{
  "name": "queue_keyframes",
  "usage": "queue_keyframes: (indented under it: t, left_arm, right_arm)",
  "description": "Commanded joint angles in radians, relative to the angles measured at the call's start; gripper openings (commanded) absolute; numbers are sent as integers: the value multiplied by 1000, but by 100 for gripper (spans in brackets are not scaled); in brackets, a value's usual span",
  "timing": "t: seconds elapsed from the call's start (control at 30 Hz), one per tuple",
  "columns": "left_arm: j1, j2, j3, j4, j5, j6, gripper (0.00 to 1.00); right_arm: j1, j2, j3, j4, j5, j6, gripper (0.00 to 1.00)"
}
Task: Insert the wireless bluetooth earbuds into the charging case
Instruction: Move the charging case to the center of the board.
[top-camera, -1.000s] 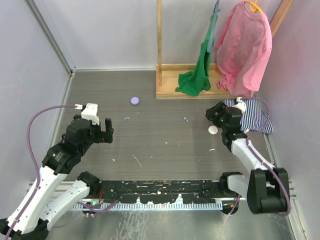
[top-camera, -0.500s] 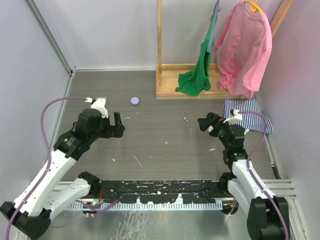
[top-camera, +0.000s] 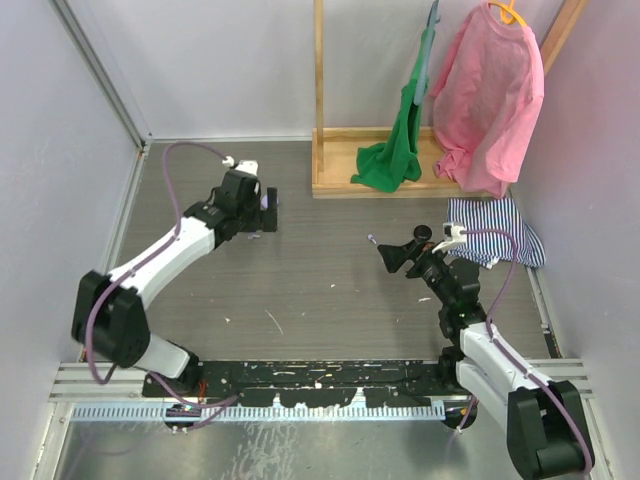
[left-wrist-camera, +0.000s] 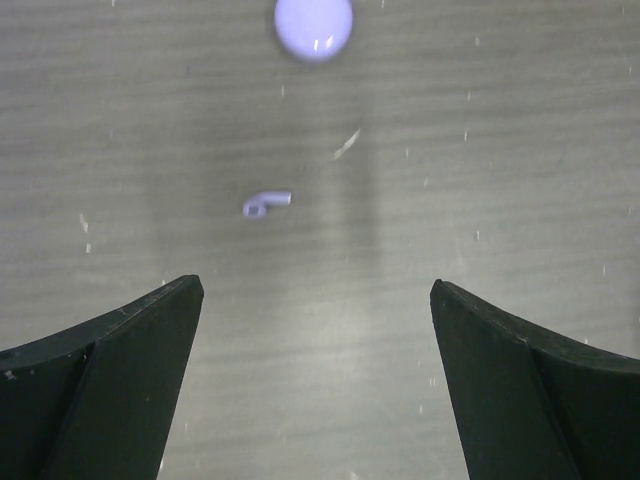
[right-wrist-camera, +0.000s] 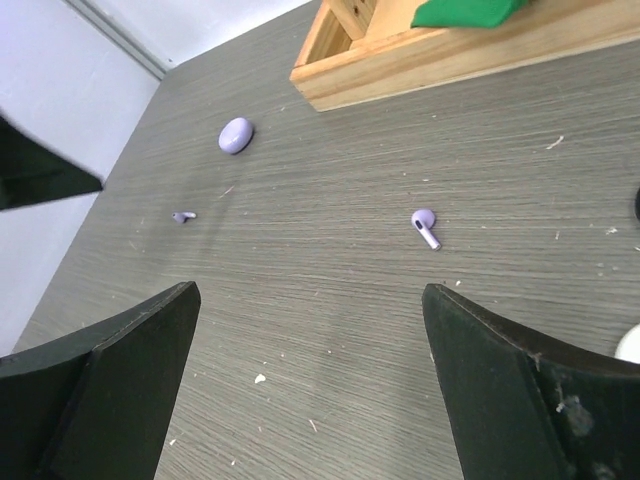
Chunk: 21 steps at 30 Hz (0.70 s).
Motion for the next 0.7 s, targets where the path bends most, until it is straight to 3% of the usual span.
queue_keyframes:
  t: [0.0, 0.4, 0.67]
  left_arm:
    - [39, 157, 123, 137, -6, 57, 98]
    - [163, 505, 366, 184, 181, 200, 91]
    - [193, 678, 543, 106, 301, 365, 81]
  right_arm:
    - [41, -20, -1, 98, 6, -46, 99]
    - [127, -32, -4, 120, 46, -102, 99]
    - [135, -12, -7, 127, 65, -111, 99]
